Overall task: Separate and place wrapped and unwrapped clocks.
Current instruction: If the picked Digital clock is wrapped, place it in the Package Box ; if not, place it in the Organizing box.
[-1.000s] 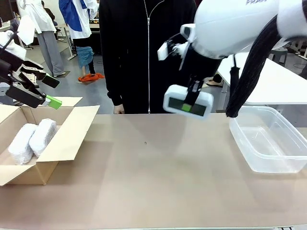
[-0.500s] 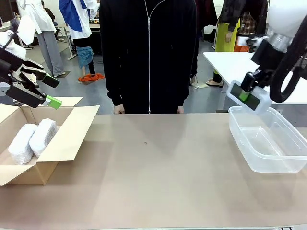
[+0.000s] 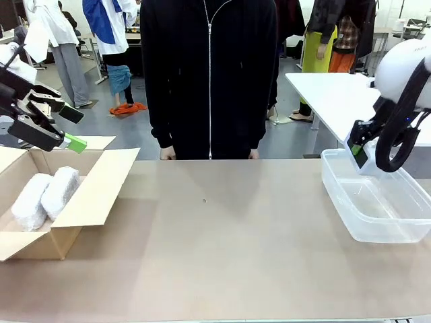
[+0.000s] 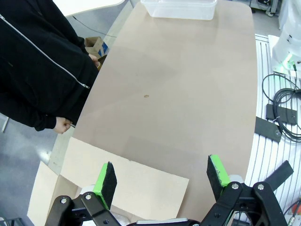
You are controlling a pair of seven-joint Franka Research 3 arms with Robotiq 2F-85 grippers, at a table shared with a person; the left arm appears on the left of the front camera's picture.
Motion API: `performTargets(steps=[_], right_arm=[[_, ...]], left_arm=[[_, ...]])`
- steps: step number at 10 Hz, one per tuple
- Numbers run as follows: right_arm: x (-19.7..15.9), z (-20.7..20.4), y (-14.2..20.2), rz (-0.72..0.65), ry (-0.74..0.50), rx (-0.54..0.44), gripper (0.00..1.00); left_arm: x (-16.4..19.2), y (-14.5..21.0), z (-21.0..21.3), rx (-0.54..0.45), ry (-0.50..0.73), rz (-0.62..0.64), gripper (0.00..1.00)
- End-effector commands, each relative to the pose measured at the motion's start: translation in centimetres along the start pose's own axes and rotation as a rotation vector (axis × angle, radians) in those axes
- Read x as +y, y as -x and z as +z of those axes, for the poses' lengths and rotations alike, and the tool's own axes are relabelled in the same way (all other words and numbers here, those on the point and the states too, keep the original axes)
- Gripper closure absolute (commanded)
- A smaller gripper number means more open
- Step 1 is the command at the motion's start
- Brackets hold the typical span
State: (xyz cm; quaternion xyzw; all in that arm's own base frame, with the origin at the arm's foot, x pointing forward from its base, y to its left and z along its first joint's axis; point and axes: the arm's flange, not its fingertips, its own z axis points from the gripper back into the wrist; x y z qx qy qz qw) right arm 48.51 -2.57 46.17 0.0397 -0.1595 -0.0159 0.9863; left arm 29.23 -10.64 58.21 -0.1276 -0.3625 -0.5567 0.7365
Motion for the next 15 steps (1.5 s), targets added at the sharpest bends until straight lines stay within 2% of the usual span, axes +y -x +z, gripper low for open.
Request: performTargets(steps=[1, 5, 8, 9, 10, 13, 15], right_arm=[[0.6, -2.8, -0.1, -0.021, 0.091, 0.05, 0.49], [-0.1, -8.4, 0.8, -0.007, 0.136, 0.137, 0.49], [-0.3, -10.0, 1.2, -0.026, 0.148, 0.154, 0.49], [-0.5, -10.2, 1.2, -0.029, 0.156, 0.178, 0.18], [-0.6, -10.3, 1.1, -0.031, 0.146, 0.179, 0.0], [-1.2, -9.3, 1.1, -0.063, 0.134, 0.193, 0.0], [-1.1, -5.8, 1.1, -0.059, 0.091, 0.17, 0.0]], left_arm=[[-0.2, -0.2, -0.2, -0.013, -0.003, 0.012, 0.0], [-0.2, -0.2, -0.2, -0.013, -0.003, 0.012, 0.0], [-0.2, -0.2, -0.2, -0.013, -0.003, 0.012, 0.0], [-0.2, -0.2, -0.2, -0.013, -0.003, 0.012, 0.0], [-0.2, -0.2, -0.2, -0.013, -0.003, 0.012, 0.0], [-0.2, -0.2, -0.2, -0.013, -0.003, 0.012, 0.0], [-0.2, -0.2, -0.2, -0.013, -0.003, 0.012, 0.0]])
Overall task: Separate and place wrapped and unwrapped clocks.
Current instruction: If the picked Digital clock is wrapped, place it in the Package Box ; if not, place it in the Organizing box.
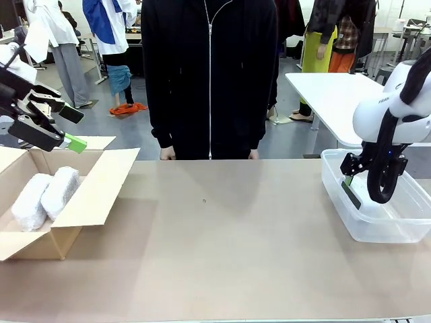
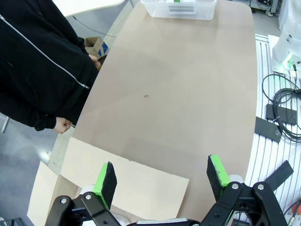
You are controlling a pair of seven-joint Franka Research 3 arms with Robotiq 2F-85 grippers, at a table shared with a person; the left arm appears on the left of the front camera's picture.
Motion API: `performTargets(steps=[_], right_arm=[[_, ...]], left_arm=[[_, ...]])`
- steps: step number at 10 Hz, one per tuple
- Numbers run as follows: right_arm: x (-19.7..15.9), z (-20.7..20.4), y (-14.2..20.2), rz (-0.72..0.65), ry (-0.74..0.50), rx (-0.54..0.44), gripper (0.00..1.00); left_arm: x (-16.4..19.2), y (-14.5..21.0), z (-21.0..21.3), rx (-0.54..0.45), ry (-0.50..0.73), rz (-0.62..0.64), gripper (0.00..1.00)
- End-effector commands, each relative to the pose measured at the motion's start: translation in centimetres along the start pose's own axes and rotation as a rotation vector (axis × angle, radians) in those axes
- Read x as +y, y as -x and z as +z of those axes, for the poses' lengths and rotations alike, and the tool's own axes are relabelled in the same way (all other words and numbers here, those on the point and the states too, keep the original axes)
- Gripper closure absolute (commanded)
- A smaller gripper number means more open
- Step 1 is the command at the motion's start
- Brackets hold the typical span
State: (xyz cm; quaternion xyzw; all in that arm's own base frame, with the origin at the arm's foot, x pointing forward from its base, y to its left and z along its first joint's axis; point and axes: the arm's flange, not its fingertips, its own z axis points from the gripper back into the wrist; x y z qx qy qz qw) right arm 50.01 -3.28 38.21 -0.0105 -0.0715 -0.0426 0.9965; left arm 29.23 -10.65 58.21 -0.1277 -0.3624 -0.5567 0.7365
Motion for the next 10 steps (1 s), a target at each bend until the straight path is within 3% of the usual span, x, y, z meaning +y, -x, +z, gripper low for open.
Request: performTargets(steps=[1, 5, 8, 9, 10], right_arm=[[-0.2, 4.4, 1.1, 0.007, -0.02, -0.027, 0.0], [-0.9, 12.9, 3.4, 0.042, -0.115, -0.099, 0.0], [-0.1, 15.0, 4.1, -0.008, -0.037, -0.1, 0.0], [1.5, 14.6, 3.6, -0.023, 0.103, -0.057, 0.0], [-0.7, 15.5, 4.3, 0.01, -0.068, -0.123, 0.0]], left_arm=[[-0.2, -0.2, -0.2, -0.013, -0.004, 0.012, 0.0], [-0.2, -0.2, -0.2, -0.013, -0.004, 0.012, 0.0], [-0.2, -0.2, -0.2, -0.013, -0.004, 0.012, 0.0], [-0.2, -0.2, -0.2, -0.013, -0.004, 0.012, 0.0], [-0.2, -0.2, -0.2, -0.013, -0.004, 0.012, 0.0]])
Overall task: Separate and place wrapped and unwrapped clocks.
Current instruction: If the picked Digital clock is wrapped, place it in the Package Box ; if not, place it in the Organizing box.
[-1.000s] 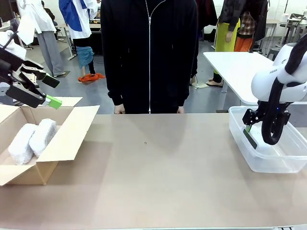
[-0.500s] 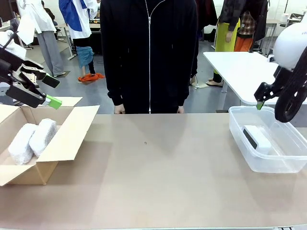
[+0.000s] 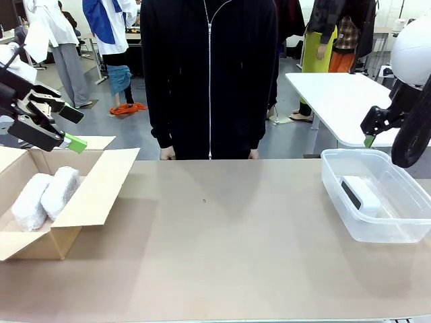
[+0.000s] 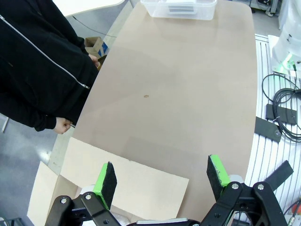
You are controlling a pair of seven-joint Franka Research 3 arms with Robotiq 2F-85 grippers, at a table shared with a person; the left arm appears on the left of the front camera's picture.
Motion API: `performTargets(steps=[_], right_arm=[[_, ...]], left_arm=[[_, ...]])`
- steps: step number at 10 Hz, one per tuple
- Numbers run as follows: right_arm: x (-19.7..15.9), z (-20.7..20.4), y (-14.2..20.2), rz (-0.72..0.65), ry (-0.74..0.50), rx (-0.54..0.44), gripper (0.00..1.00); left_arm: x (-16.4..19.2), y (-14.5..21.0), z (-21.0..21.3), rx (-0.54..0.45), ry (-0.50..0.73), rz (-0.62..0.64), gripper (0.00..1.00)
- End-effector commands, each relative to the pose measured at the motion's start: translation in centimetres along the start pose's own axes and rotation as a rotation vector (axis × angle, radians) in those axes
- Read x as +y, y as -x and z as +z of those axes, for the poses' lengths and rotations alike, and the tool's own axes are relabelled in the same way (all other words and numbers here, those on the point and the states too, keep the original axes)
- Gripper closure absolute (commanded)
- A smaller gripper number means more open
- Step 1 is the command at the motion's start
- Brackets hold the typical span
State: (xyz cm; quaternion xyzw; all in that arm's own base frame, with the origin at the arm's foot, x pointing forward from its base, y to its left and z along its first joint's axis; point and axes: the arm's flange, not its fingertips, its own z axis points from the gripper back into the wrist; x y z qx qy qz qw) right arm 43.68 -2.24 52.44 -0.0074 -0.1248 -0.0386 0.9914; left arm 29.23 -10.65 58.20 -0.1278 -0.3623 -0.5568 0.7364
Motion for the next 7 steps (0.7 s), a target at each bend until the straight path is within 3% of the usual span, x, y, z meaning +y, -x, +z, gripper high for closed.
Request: performTargets(steps=[1, 7], right_arm=[[-0.98, 0.47, -0.01, 0.001, -0.057, -0.016, 0.0], [-0.98, 0.47, -0.01, 0.001, -0.057, -0.016, 0.0]], left_arm=[[-0.17, -0.16, -0.17, -0.013, -0.004, 0.012, 0.0], [-0.17, -0.16, -0.17, -0.013, -0.004, 0.012, 0.0]])
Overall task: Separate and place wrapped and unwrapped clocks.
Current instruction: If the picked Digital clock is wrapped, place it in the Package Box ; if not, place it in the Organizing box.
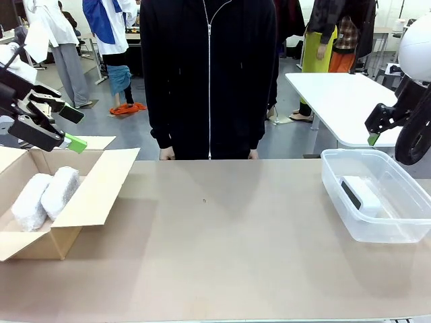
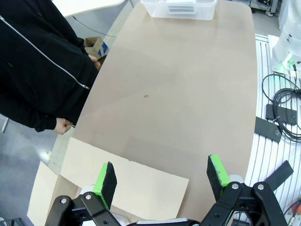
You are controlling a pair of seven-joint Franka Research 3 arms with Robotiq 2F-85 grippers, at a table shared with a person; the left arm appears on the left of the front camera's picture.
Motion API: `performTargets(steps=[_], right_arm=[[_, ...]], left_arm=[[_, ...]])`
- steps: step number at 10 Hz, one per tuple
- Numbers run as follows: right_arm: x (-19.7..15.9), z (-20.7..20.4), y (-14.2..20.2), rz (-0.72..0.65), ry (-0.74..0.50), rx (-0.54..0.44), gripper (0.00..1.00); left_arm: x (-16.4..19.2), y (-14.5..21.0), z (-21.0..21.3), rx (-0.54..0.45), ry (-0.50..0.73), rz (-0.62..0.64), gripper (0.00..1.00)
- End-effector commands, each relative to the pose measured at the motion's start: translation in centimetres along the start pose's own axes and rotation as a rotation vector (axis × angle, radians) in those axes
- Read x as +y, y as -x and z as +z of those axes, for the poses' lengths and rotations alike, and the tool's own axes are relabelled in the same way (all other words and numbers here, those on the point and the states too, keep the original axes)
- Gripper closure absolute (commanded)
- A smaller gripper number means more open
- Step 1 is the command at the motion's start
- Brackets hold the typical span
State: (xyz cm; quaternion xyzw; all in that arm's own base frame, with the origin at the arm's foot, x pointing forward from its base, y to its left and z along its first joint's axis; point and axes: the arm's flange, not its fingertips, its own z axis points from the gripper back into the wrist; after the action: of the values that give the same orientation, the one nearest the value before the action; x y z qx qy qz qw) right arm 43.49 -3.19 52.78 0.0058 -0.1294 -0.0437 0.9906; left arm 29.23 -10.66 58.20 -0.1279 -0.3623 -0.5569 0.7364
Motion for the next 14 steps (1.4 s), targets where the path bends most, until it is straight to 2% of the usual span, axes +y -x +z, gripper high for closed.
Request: performTargets(steps=[1, 14], right_arm=[[-0.01, 0.12, -0.03, 0.015, -0.032, -0.008, 0.0], [-0.01, 0.12, -0.03, 0.015, -0.032, -0.008, 0.0]], left_arm=[[-0.16, -0.15, -0.17, -0.013, -0.004, 0.012, 0.0], [-0.16, -0.15, -0.17, -0.013, -0.004, 0.012, 0.0]])
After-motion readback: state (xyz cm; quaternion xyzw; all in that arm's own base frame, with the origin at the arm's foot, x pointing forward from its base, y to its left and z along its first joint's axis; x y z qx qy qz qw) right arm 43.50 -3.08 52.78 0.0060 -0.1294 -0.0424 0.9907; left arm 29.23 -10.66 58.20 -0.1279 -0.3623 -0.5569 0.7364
